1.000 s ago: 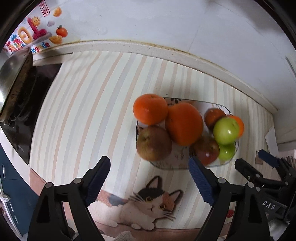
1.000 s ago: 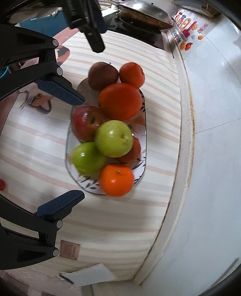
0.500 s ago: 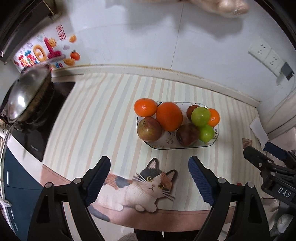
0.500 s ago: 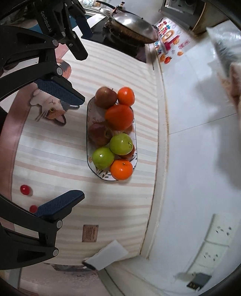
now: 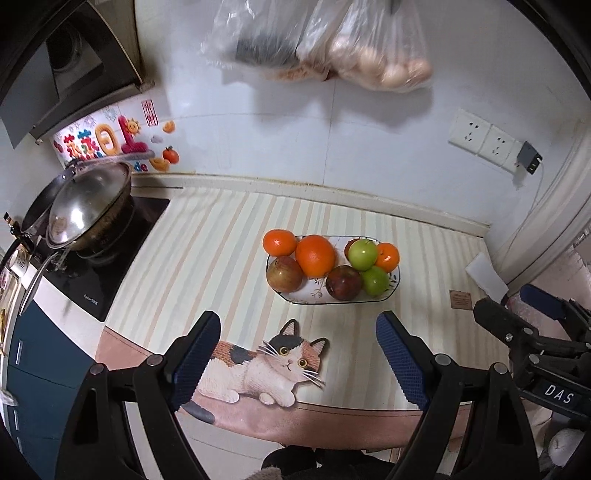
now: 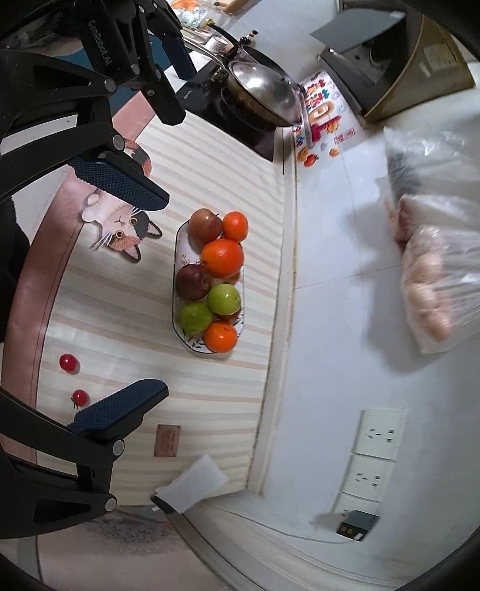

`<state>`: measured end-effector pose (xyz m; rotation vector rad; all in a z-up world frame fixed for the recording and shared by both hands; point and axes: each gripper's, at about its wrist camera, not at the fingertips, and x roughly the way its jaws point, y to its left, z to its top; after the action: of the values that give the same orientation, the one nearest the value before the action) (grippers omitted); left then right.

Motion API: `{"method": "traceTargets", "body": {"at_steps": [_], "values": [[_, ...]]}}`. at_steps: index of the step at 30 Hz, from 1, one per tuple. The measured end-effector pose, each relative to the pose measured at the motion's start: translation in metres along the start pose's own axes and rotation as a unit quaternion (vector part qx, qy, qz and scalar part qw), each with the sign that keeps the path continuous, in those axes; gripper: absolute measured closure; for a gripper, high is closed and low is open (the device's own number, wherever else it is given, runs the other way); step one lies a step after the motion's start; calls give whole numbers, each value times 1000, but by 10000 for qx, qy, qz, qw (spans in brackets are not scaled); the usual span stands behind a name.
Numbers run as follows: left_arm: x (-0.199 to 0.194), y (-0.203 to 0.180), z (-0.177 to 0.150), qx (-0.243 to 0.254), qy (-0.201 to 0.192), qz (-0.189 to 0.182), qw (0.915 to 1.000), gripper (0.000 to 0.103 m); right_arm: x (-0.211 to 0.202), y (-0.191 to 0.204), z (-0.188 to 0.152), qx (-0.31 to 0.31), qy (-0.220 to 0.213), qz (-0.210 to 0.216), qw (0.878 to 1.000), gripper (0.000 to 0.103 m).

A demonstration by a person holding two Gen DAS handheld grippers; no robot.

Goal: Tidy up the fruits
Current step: 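Lift both open tools away from the plate, then grasp a cherry tomato with the left tool while the right tool grasps the other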

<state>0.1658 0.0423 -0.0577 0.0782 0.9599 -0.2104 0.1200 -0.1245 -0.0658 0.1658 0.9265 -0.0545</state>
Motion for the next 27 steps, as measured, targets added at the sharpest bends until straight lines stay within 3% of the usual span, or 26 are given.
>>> {"method": "traceTargets", "body": {"at_steps": [8,14,21,27], "values": [[-18,-10,-11,47,-112,24,9999,17,-30,1,-2,-43,-237,105,9997,8],[-10,-18,-16,-20,44,-27,10000,17,-25,-13,-4,91,-108,198,9997,6],[36,-52,-27,194,626,-23,9979,17,9,-74,-18,696,354,71,9969,5],[105,-102,-48,594,1377,-111,9886,17,62,-148,-57,1153,930,-346,9884,6]]}}
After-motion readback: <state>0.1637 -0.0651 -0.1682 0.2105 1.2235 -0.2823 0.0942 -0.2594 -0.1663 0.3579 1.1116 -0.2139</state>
